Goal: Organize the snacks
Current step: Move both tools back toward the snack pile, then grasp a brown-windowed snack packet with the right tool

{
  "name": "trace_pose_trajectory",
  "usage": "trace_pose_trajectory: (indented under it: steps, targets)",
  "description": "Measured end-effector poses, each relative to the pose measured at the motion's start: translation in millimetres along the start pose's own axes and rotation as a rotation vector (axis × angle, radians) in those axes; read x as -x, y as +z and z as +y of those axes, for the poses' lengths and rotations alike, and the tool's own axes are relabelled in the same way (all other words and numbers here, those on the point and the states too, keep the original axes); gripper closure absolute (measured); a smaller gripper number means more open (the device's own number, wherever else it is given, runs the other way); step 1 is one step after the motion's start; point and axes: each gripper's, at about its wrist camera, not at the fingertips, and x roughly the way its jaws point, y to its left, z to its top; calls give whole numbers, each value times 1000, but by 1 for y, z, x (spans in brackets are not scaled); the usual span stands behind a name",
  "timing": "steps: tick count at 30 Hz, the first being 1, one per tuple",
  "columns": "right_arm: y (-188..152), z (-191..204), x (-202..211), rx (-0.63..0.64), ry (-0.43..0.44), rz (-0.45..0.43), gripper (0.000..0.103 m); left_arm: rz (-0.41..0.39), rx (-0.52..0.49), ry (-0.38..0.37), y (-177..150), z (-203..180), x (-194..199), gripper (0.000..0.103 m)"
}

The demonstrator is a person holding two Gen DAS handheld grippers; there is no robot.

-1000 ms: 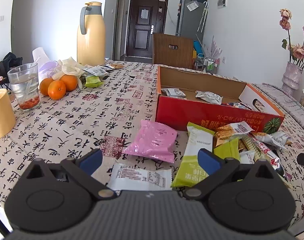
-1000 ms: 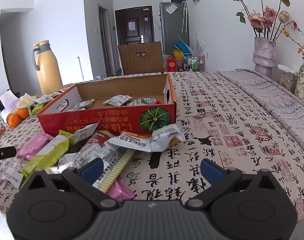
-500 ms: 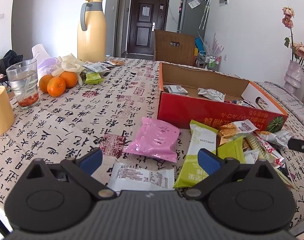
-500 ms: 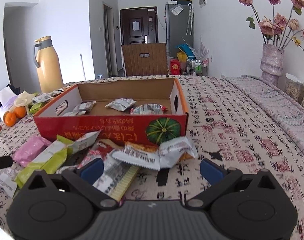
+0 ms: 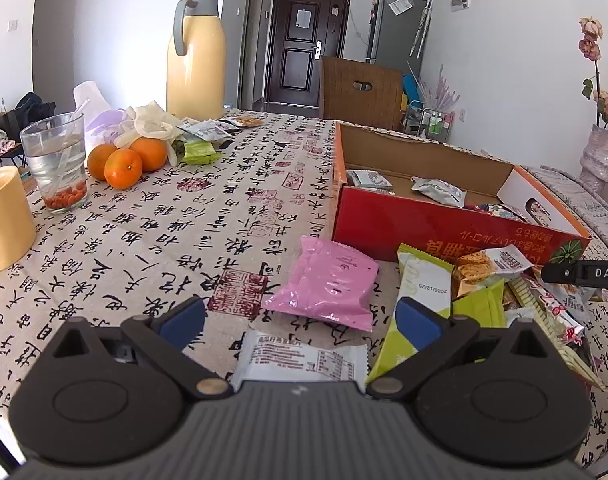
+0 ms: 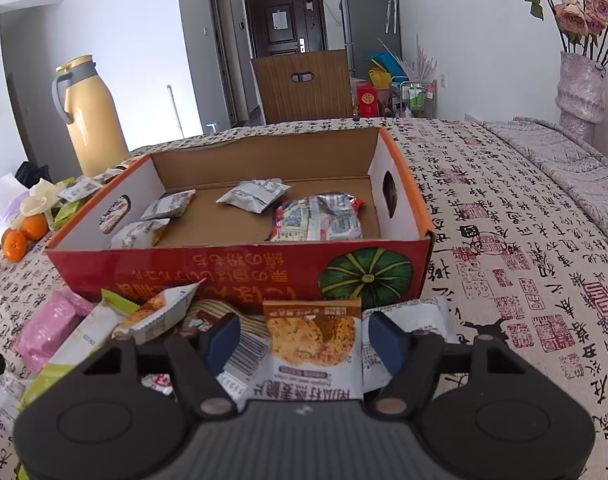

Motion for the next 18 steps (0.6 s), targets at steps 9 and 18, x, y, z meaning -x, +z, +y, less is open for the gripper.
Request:
trace_pose_trajectory:
  steps: [9,18]
  targets:
    - [-15,-4,-2,1,4,35,56,9,12,0,-2,2,-2,0]
    - [-20,-11,-10,-16,-27,42,50,11,18,4,-2,3,0,0]
